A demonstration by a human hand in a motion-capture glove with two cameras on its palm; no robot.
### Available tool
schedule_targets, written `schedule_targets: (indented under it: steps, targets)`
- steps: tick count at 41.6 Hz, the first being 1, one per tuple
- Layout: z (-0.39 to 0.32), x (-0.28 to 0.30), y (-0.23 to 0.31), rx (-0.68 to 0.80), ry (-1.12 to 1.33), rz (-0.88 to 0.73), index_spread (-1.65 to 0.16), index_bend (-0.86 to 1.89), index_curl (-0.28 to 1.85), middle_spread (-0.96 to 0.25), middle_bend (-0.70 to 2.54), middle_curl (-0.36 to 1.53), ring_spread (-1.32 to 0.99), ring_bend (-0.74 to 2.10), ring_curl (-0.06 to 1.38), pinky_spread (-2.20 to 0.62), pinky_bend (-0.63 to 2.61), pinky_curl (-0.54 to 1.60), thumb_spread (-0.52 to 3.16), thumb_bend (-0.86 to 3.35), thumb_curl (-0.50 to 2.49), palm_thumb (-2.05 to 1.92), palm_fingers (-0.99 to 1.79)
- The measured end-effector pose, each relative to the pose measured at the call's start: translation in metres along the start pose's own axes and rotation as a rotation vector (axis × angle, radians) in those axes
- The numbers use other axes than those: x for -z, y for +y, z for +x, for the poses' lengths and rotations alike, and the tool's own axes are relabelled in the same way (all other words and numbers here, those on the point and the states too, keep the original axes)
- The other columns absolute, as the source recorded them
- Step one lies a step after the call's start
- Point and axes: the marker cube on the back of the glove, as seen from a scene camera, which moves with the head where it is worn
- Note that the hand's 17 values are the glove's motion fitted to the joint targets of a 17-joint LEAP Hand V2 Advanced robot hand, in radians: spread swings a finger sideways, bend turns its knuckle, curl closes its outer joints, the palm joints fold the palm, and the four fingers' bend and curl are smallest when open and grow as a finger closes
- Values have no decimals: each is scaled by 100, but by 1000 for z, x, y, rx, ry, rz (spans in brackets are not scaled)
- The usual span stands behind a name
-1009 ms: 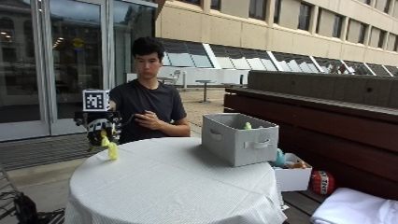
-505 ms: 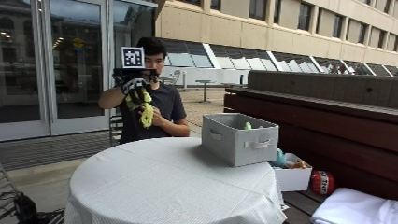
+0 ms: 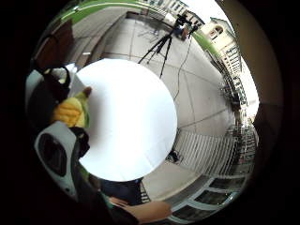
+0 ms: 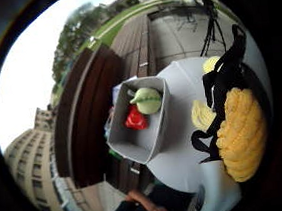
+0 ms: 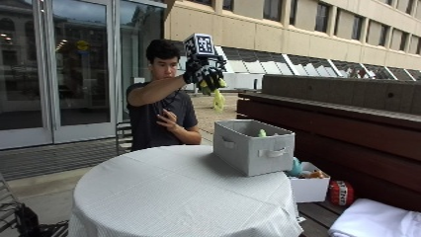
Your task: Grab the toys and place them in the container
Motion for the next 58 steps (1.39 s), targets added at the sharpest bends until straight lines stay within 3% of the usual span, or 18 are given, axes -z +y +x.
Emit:
schedule_targets:
  steps: [12, 20, 26, 28, 29, 30, 32, 33, 40, 50, 58]
  targets:
    - [-147, -8, 5, 175, -38, -26, -30, 50, 81, -45, 58, 65, -47, 85, 50, -45, 91, 41, 33, 12, 106, 76, 108]
    - [-165, -41, -19, 240, -26, -7, -31, 46, 85, -45, 57, 66, -48, 85, 50, -45, 91, 41, 34, 10, 109, 75, 108]
    - [-190, -61, -3, 290, -12, -163, -32, 40, 87, -46, 54, 67, -48, 83, 50, -45, 93, 41, 36, 8, 110, 73, 103]
    - [-185, -71, -4, 316, -16, -252, -33, 29, 87, -47, 50, 67, -49, 82, 51, -46, 99, 43, 40, 5, 110, 69, 87]
    - [-182, -76, -6, 326, -19, -284, -33, 9, 82, -45, 41, 65, -46, 83, 51, -45, 111, 47, 55, 3, 106, 63, 63]
    - [-180, -79, -6, 331, -21, -303, -32, 9, 85, -45, 42, 67, -46, 85, 54, -45, 115, 49, 60, 3, 105, 62, 61]
    - [-177, -83, -6, 334, -20, -317, -32, 3, 81, -36, 26, 63, -35, 61, 51, -37, 131, 56, 71, -8, 96, 44, -7]
    - [-175, -85, -6, 335, -19, -320, -32, 3, 79, -33, 23, 62, -31, 58, 52, -34, 136, 57, 75, -10, 93, 38, -15]
    - [-145, -89, -14, 329, -47, -326, -34, 1, 54, -19, 11, 50, -18, 43, 37, -21, 147, 51, 94, -9, 74, 13, -17]
    - [-66, -78, -7, 251, 77, -240, -34, 6, 41, -11, 14, 42, -9, 36, 34, -10, 146, 47, 104, -5, 58, -1, -21]
    - [10, -73, 8, 132, 142, -216, -32, 6, 33, -9, 18, 41, -6, 33, 34, -4, 125, 40, 104, -8, 47, -10, -23]
